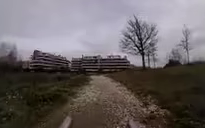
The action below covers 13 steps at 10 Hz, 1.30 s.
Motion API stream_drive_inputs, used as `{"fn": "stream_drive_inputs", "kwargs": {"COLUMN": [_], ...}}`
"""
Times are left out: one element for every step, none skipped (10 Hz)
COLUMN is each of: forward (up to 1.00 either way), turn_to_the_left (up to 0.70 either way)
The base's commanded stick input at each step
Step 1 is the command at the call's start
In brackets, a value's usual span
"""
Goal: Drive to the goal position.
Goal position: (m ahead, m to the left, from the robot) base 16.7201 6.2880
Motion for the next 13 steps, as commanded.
{"fn": "stream_drive_inputs", "kwargs": {"forward": [0.50, 0.50, 0.50, 0.50, 0.50, 0.50, 0.50, 0.50, 0.50, 0.50, 0.50, 0.50, 0.50], "turn_to_the_left": [0.00, 0.00, 0.00, 0.00, 0.00, 0.00, 0.00, 0.00, 0.00, 0.00, 0.00, 0.00, 0.00]}}
